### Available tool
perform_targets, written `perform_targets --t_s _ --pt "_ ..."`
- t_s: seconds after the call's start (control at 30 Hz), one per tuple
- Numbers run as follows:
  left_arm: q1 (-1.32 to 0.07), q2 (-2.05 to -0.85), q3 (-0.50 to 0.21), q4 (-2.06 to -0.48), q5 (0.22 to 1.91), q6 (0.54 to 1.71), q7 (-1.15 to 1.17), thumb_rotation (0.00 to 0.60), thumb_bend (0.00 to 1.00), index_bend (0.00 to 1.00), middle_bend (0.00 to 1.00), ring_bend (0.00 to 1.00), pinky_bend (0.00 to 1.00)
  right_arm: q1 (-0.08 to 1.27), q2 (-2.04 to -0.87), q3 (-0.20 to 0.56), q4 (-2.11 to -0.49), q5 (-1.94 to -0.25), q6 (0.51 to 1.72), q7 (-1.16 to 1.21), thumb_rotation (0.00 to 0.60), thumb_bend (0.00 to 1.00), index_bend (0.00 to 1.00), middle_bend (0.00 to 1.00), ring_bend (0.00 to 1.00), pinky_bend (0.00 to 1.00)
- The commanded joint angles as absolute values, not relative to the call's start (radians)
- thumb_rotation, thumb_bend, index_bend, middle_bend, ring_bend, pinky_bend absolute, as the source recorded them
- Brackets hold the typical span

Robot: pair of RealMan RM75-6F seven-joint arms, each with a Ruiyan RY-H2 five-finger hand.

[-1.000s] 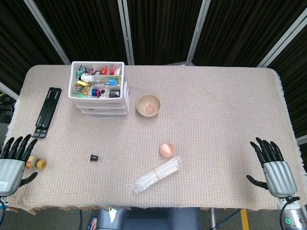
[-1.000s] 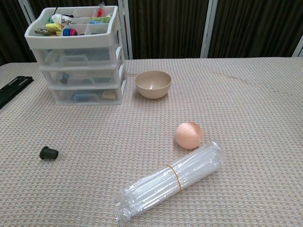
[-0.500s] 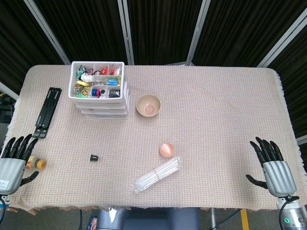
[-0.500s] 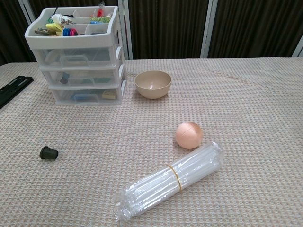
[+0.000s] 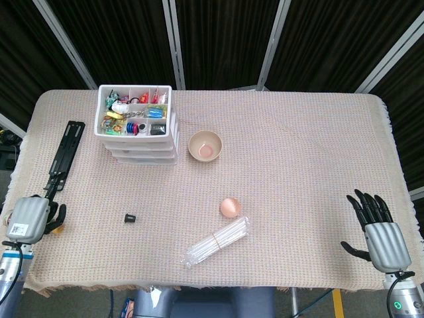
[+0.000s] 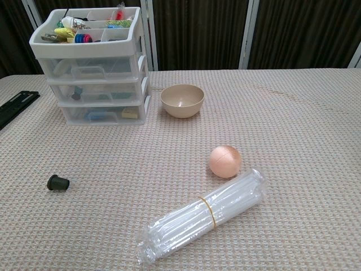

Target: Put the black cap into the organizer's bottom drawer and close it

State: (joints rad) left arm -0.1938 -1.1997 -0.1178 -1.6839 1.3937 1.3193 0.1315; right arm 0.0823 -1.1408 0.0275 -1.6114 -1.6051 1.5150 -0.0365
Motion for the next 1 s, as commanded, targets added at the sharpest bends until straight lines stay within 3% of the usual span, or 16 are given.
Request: perform_targets --t_s 0.03,0.23,0.43,1.0 --pt "-0.276 -1.233 -0.194 -1.753 1.200 1.157 0.071 0.600 0.61 0.00 0.96 0.84 0.64 0.083 -1.140 0.028 -1.612 -1.604 1.513 -0.035 0.600 0.04 0.08 0.00 0.00 0.00" --pt "-0.369 -1.266 -0.261 -1.777 0.966 0.992 0.055 0.600 0.74 0.00 0.97 0.85 0.64 0.084 -1.138 0.029 -1.612 -1.600 1.509 -0.030 0.600 0.04 0.08 0.00 0.00 0.00" --pt "-0.472 -1.323 -0.301 -1.718 0.762 0.868 0.067 0.600 0.77 0.00 0.97 0.85 0.64 0.086 -1.135 0.030 -1.611 -1.599 1.507 -0.024 0.600 0.04 0.08 0.00 0.00 0.00" --pt "-0.615 -1.449 -0.351 -1.609 0.588 0.804 0.032 0.600 0.77 0.00 0.97 0.85 0.64 0.087 -1.132 0.029 -1.612 -1.596 1.503 -0.011 0.600 0.04 0.08 0.00 0.00 0.00"
